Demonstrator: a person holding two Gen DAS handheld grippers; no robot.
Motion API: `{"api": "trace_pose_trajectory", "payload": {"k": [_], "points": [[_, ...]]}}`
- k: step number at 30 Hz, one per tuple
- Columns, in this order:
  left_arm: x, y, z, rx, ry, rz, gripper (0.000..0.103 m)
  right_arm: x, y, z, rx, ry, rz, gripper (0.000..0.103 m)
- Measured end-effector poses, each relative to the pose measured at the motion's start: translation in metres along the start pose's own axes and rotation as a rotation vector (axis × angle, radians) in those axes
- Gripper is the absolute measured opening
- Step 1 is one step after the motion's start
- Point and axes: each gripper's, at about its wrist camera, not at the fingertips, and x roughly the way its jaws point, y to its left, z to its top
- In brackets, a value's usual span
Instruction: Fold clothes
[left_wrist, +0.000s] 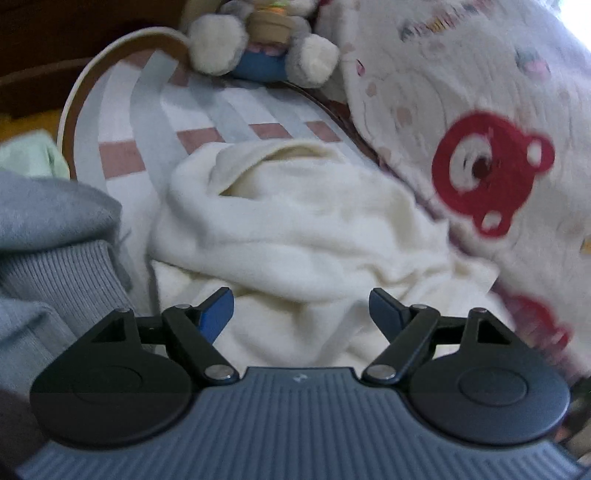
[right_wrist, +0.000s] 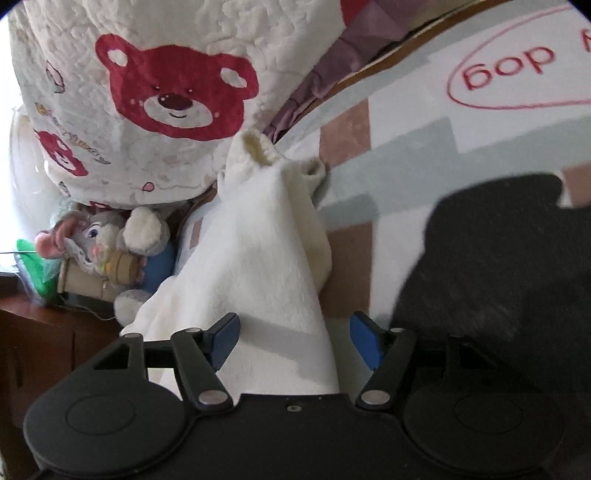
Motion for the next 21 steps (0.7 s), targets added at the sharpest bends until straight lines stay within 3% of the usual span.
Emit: {"api": "trace_pose_trajectory", "payload": {"k": [1, 5, 6, 7, 8, 9, 12, 13, 14, 17, 19, 21], "points": [[-0.002, 0.002, 0.007, -0.034, 0.004, -0.010, 0.082, 0.005, 0.004, 0.001, -0.008, 0.005, -0.010, 0.072], [0.019, 0.005, 0.036, -0.053, 0.008, 0.077, 0.092, 0.017, 0.016, -0.008, -0.053, 0.067, 0.000, 0.070], [0.031, 0.008, 0.040, -0.053, 0.039, 0.080, 0.092, 0.019, 0.022, -0.011, -0.073, 0.077, 0.015, 0.056], [0.043, 0.009, 0.039, -0.040, 0.080, 0.081, 0.092, 0.019, 0.027, -0.013, -0.098, 0.085, 0.028, 0.031], [0.054, 0.010, 0.037, -0.026, 0.121, 0.082, 0.095, 0.016, 0.034, -0.017, -0.141, 0.087, 0.034, 0.023], [0.062, 0.012, 0.031, -0.010, 0.143, 0.085, 0.096, 0.012, 0.040, -0.020, -0.184, 0.089, 0.040, 0.022], [0.057, 0.022, 0.016, -0.022, 0.091, 0.045, 0.096, 0.002, 0.060, -0.029, -0.324, 0.097, 0.040, 0.021], [0.055, 0.024, 0.015, -0.039, 0.086, 0.027, 0.091, -0.002, 0.064, -0.030, -0.364, 0.101, 0.029, 0.021], [0.053, 0.026, 0.014, -0.056, 0.080, 0.008, 0.080, -0.006, 0.067, -0.030, -0.396, 0.104, 0.018, 0.021], [0.054, 0.025, 0.017, -0.005, 0.079, -0.010, 0.066, -0.008, 0.060, -0.022, -0.339, 0.109, 0.018, 0.037], [0.054, 0.024, 0.016, 0.003, 0.072, -0.029, 0.066, -0.005, 0.051, -0.018, -0.247, 0.079, -0.006, 0.083], [0.054, 0.026, 0.014, -0.006, 0.061, -0.041, 0.066, -0.001, 0.040, -0.019, -0.148, 0.038, -0.043, 0.093]]}}
